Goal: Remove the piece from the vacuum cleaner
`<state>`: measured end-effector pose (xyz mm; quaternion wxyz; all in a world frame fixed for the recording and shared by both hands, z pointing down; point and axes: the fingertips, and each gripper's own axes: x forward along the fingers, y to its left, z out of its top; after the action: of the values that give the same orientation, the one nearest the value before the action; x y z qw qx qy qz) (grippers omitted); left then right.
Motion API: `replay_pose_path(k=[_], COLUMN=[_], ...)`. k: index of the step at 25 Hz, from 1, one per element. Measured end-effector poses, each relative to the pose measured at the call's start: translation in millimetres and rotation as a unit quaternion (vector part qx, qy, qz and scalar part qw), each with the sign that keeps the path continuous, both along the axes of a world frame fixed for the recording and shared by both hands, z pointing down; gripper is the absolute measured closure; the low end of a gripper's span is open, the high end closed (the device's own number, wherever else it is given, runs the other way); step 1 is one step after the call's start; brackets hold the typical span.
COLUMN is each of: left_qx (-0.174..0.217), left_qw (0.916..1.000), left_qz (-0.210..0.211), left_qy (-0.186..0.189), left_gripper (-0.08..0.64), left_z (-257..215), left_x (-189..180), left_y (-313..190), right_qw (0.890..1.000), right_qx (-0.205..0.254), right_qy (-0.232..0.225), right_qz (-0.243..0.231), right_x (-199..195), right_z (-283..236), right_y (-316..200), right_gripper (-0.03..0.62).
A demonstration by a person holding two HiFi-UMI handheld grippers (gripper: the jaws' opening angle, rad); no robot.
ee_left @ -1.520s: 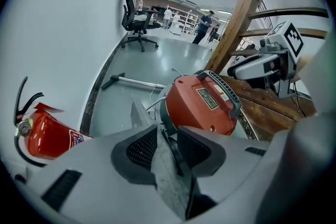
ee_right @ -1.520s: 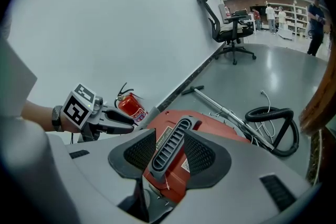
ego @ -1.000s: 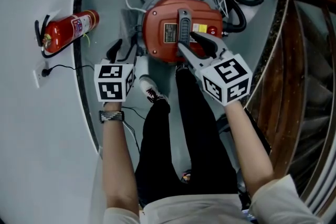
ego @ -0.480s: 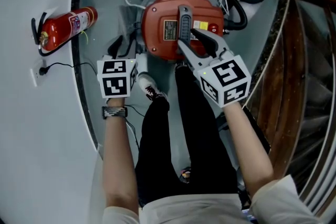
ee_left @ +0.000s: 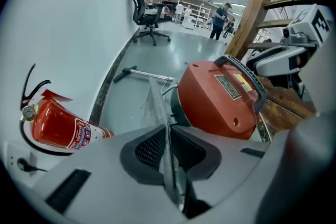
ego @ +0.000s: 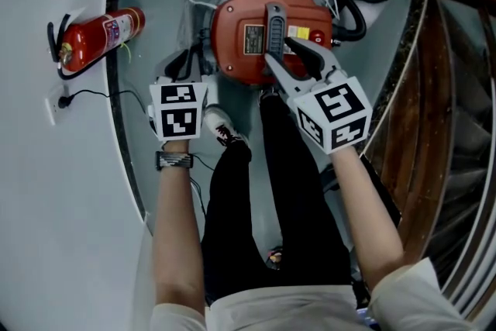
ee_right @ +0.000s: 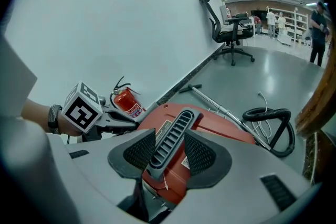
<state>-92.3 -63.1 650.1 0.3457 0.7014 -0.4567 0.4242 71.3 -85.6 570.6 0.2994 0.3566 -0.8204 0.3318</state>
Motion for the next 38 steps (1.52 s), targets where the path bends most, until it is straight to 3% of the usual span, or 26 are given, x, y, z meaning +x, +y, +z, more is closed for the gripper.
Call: replay_pose_path(k=[7, 18, 22, 25, 28, 38], left_qx=[0.001, 0.013, 0.014, 0.007, 0.001, 0.006], left_qw=[0.9998, 0.9999, 0.9997, 0.9996, 0.9997, 0.9988], left_qz=[-0.009, -0.002, -0.021, -0.029, -0.021, -0.049], left_qy=[0.015, -0.001, -0.001, 0.004, 0.01, 0.002], left_gripper=[0.525, 0.522, 0.517, 0.497, 0.419, 0.39], left_z=[1, 1, 1, 2, 3, 3], left_x=[-12, -18, -19, -17, -12, -17], left_y=[-1, 1, 1, 4, 10, 13], right_qw=[1.0, 1.0, 0.999, 0.999, 0.999, 0.997], right_qx=[-0.014, -0.031, -0.036, -0.04, -0.042, -0.065], right_qy=[0.011, 0.002, 0.001, 0.003, -0.001, -0.019], right_qz=[0.003, 0.006, 0.013, 0.018, 0.023, 0.025], right_x=[5, -1, -3, -4, -6, -9], right_z=[7, 14, 16, 19, 22, 28], right_y=[6, 12, 11, 12, 13, 13], right_gripper=[0.41, 0.4, 0.394, 0.394, 0.394, 0.393])
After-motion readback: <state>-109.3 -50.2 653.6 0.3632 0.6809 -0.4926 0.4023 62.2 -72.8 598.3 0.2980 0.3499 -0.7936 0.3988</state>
